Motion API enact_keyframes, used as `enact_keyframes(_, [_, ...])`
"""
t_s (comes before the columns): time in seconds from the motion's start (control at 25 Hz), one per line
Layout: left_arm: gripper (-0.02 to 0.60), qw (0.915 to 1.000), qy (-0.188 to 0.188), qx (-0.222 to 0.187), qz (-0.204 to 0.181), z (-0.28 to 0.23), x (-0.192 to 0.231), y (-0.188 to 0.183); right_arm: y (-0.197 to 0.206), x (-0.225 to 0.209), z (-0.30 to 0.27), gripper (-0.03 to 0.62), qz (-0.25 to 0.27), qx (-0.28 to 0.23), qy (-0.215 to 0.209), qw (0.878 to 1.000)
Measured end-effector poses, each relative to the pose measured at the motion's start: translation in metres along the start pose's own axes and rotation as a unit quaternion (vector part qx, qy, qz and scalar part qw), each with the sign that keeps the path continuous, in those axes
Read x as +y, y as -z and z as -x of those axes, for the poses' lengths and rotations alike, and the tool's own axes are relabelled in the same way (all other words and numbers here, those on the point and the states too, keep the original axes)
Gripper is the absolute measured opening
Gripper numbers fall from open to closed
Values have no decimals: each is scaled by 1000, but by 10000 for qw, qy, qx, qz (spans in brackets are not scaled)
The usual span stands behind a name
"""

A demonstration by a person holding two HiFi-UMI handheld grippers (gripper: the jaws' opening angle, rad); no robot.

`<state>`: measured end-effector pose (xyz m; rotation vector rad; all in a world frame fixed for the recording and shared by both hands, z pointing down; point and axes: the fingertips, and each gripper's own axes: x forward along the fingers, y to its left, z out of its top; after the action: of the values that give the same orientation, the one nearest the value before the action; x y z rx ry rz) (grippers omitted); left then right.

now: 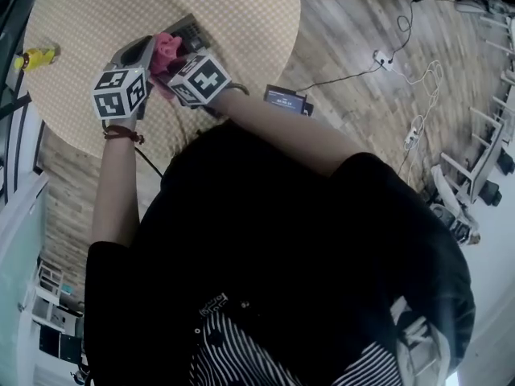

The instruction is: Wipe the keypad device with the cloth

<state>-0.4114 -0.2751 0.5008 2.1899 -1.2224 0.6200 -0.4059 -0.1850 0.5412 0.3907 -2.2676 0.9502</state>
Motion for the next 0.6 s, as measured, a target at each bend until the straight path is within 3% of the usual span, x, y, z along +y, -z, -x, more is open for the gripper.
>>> enact_keyframes(0.16, [5,9953,-135,-667,687,75,-21,18,-1,42,37,44,394,-198,111,9990])
enact_keyframes(0.32, [5,9858,-141,-1076,1279,122,-51,48,11,65,75,44,317,-639,109,9974])
enact_keyframes(0.6, [5,9870,111,-1372,827,132,-111,52,41,56,120,44,281,-1026,932,9900])
